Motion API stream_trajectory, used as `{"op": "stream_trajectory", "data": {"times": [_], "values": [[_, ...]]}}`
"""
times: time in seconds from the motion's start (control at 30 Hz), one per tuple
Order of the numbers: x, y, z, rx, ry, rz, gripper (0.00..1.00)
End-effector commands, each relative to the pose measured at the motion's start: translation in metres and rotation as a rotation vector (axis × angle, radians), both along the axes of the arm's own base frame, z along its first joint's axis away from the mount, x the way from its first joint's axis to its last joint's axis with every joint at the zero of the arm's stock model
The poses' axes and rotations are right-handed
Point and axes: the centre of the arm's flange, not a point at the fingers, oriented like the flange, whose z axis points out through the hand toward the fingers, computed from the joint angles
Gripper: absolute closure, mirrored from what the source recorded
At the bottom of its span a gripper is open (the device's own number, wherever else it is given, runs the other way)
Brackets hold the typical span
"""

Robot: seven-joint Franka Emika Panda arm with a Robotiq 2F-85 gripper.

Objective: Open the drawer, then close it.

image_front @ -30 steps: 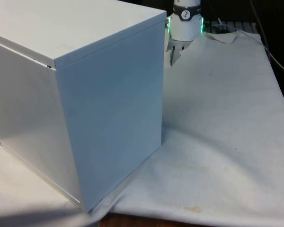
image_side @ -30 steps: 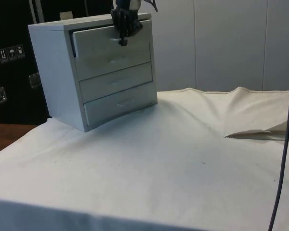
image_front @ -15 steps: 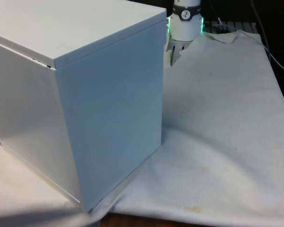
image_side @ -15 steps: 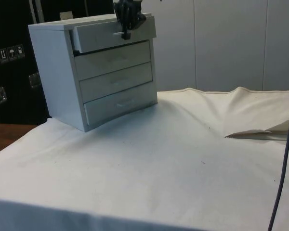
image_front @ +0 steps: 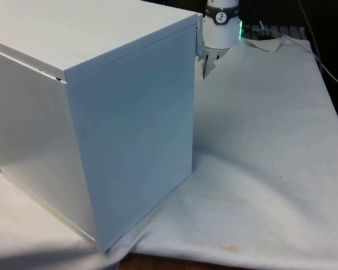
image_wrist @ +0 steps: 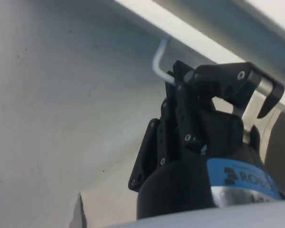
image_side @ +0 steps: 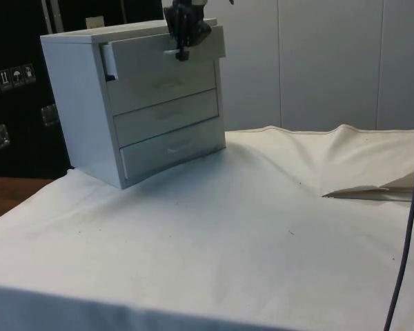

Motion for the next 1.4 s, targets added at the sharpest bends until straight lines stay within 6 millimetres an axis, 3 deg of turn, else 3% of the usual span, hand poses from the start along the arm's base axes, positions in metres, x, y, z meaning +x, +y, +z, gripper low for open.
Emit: {"op": "stream_trajectory", "data": {"times": [0.0, 0.17, 0.33, 1.37], "values": [[-0.005, -0.001, 0.003, -0.010, -0.011, 0.000, 1.00], [-0.009, 0.003, 0.000, 0.006, -0.001, 0.003, 1.00], [-0.028, 0.010, 0.000, 0.007, -0.007, 0.009, 1.00], [-0.101, 0.037, -0.006, 0.044, -0.015, 0.043, 1.00]]}}
